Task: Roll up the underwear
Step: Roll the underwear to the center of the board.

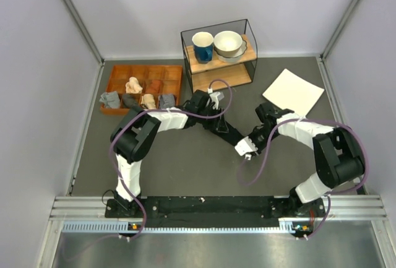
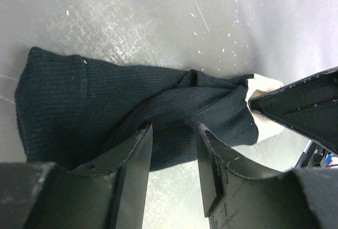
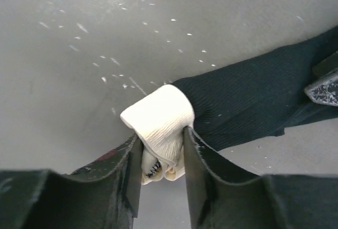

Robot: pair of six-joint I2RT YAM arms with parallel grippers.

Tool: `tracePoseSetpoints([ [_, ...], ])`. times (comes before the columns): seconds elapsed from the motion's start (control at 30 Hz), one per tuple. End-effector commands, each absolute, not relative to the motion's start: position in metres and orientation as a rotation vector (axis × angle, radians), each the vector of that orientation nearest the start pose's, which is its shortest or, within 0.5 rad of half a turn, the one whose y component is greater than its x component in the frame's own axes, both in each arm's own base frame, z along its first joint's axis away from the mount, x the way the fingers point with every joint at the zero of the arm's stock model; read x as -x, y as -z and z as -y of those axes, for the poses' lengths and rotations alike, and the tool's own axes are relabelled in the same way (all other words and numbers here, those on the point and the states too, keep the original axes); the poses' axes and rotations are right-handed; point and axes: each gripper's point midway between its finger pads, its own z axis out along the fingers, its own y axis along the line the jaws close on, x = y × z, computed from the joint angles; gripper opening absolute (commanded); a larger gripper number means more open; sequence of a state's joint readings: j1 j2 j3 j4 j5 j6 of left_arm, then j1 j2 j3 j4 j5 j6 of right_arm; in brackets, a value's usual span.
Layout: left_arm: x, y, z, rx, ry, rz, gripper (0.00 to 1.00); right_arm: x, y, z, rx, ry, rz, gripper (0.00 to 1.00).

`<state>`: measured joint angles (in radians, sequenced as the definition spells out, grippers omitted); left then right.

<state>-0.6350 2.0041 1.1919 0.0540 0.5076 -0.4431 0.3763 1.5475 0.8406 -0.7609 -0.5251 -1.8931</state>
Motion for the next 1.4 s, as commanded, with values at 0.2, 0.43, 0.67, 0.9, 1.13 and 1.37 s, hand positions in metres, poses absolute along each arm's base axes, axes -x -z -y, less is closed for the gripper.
tracePoseSetpoints([
  [0.2,-0.346,-0.14,0.327,-0.494,0.954,-2.082,0.52,-0.201,0.0,-0.131,2.558,-0.55,-1.347,0.07],
  [0.43,-0.327,-0.163,0.251,-0.304,0.899,-1.925,0.62,-0.165,-0.022,-0.13,2.532,-0.79,-1.541,0.03],
  [0.67,-0.275,-0.161,0.227,-0.293,1.143,-1.801,0.66,-0.138,-0.045,-0.141,2.413,-1.109,-1.823,0.04],
  [0.9,-0.189,-0.172,0.263,-0.646,1.103,-1.549,0.64,-0.146,-0.044,-0.154,2.256,-1.277,-2.164,0.04],
  [1.13,-0.137,-0.152,0.282,-0.959,0.979,-1.397,0.65,-0.165,-0.037,-0.168,2.153,-1.342,-2.376,0.04],
  [1.37,-0.138,-0.133,0.335,-1.247,0.838,-1.396,0.67,-0.169,-0.028,-0.17,2.141,-1.36,-2.415,0.05],
])
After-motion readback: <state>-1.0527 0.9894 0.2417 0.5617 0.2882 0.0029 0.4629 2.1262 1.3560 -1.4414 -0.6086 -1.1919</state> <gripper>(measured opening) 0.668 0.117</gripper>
